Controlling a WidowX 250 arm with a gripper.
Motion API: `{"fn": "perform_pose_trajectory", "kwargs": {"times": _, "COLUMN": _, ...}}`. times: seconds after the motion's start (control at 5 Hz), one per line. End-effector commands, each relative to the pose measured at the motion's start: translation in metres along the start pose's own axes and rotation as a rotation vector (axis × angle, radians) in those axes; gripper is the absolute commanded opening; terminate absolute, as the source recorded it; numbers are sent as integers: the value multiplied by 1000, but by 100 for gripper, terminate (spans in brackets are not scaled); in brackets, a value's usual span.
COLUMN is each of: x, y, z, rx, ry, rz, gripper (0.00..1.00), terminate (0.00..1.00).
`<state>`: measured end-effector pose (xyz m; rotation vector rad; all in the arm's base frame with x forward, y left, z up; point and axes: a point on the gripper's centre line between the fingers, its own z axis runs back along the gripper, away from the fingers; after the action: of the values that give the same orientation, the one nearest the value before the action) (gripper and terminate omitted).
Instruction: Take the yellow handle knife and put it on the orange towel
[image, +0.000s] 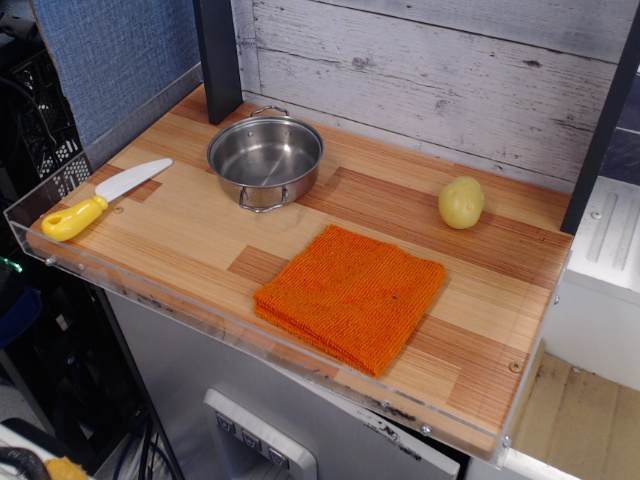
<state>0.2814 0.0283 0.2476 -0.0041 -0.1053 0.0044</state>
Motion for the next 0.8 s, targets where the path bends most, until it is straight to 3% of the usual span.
{"fn": "perform_pose_trajectory", "kwargs": {"times": 0.0, "x": 0, "y": 0, "z": 0, "rx": 0, "ry": 0, "rz": 0, "gripper": 100, "terminate": 0}}
{"fn": "perform_pose_trajectory", "kwargs": {"times": 0.2, "x": -1, "y": 19, "z": -10, "rx": 18, "ry": -14, "rz": 28, "gripper": 100, "terminate": 0}}
{"fn": "perform_pose_trajectory", "kwargs": {"times": 0.6, "x": -33, "y": 103, "z": -26, "rx": 76, "ry": -47, "rz": 99, "gripper": 100, "terminate": 0}}
